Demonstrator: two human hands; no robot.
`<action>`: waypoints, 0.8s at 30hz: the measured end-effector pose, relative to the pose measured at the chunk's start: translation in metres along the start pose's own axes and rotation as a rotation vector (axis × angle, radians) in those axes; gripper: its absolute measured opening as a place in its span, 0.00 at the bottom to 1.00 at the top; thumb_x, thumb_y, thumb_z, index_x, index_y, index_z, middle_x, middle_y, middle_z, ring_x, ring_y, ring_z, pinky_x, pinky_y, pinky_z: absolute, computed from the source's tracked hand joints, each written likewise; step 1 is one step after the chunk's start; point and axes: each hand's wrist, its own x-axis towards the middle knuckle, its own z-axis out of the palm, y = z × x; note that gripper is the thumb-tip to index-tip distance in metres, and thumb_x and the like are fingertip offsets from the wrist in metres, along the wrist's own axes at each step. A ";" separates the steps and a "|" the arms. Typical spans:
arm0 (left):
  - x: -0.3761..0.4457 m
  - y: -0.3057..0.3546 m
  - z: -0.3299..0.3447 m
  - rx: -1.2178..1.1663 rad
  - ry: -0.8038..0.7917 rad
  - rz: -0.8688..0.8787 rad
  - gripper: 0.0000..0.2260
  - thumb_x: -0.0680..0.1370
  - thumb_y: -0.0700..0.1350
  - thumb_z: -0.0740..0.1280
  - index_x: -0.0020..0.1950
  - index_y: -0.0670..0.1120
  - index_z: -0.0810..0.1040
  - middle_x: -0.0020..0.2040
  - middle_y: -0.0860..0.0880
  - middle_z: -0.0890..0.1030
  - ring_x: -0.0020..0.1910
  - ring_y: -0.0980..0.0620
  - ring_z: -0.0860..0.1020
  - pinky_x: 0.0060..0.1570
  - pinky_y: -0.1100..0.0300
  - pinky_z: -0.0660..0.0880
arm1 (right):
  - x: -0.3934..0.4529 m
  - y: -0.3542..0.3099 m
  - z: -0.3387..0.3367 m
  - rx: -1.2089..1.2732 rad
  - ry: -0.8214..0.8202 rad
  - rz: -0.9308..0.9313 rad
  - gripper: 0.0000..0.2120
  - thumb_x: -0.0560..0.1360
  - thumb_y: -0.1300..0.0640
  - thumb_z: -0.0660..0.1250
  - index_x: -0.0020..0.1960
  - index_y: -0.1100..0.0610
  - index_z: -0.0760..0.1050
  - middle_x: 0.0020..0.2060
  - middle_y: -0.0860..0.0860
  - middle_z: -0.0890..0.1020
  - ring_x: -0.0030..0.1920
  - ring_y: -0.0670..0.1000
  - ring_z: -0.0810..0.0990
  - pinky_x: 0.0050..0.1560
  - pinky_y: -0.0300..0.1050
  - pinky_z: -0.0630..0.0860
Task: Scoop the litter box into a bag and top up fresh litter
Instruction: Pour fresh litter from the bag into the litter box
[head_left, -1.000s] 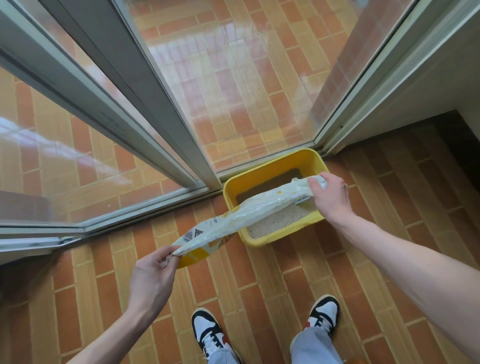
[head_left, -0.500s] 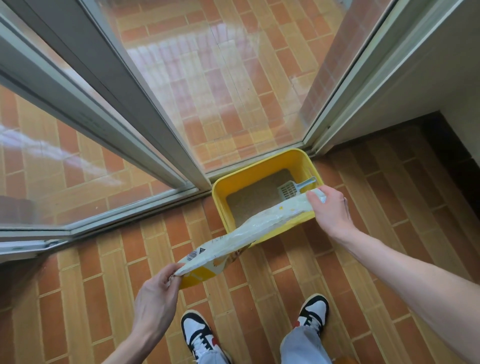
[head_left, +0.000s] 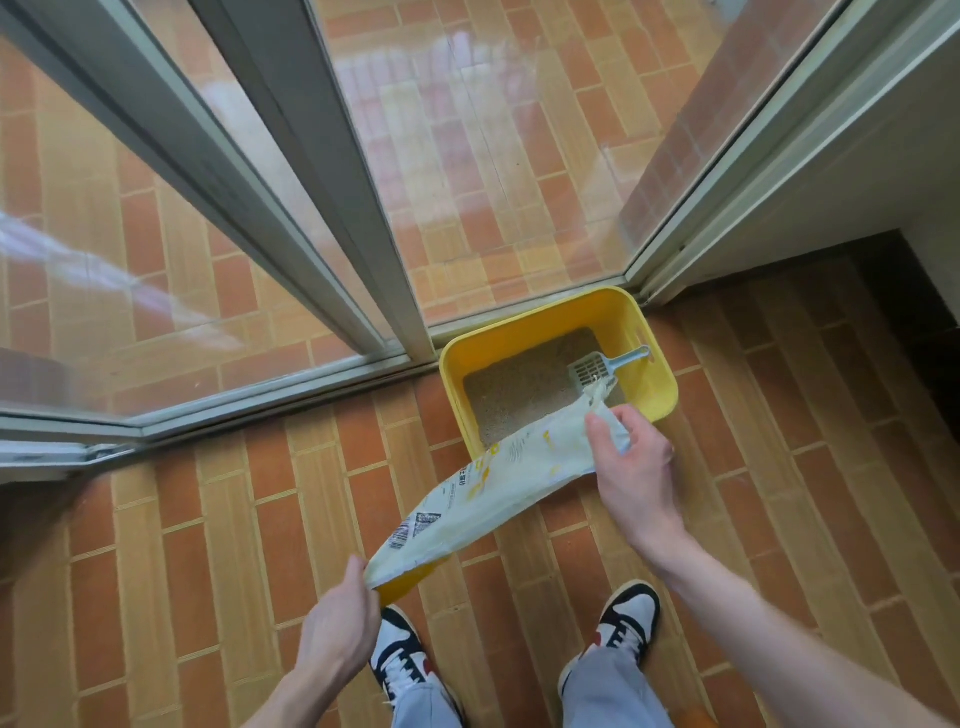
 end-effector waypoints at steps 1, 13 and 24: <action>0.003 -0.002 0.006 0.003 -0.025 -0.014 0.04 0.86 0.44 0.51 0.59 0.49 0.63 0.36 0.50 0.79 0.31 0.55 0.75 0.26 0.66 0.67 | -0.009 -0.001 0.004 -0.012 0.018 -0.015 0.12 0.81 0.45 0.62 0.44 0.51 0.73 0.28 0.54 0.73 0.28 0.54 0.69 0.31 0.52 0.68; 0.029 -0.029 0.041 0.047 -0.165 0.018 0.11 0.86 0.43 0.49 0.65 0.47 0.66 0.40 0.52 0.80 0.36 0.54 0.77 0.31 0.62 0.69 | -0.091 -0.016 0.040 -0.003 0.225 0.040 0.12 0.82 0.52 0.64 0.40 0.53 0.72 0.31 0.55 0.76 0.33 0.57 0.72 0.35 0.57 0.70; 0.022 0.013 0.012 -0.019 -0.153 0.232 0.18 0.84 0.48 0.55 0.73 0.47 0.70 0.53 0.50 0.82 0.47 0.49 0.81 0.49 0.49 0.81 | -0.145 -0.030 0.052 0.042 0.217 0.087 0.12 0.82 0.52 0.65 0.40 0.52 0.73 0.29 0.50 0.74 0.35 0.50 0.73 0.31 0.35 0.66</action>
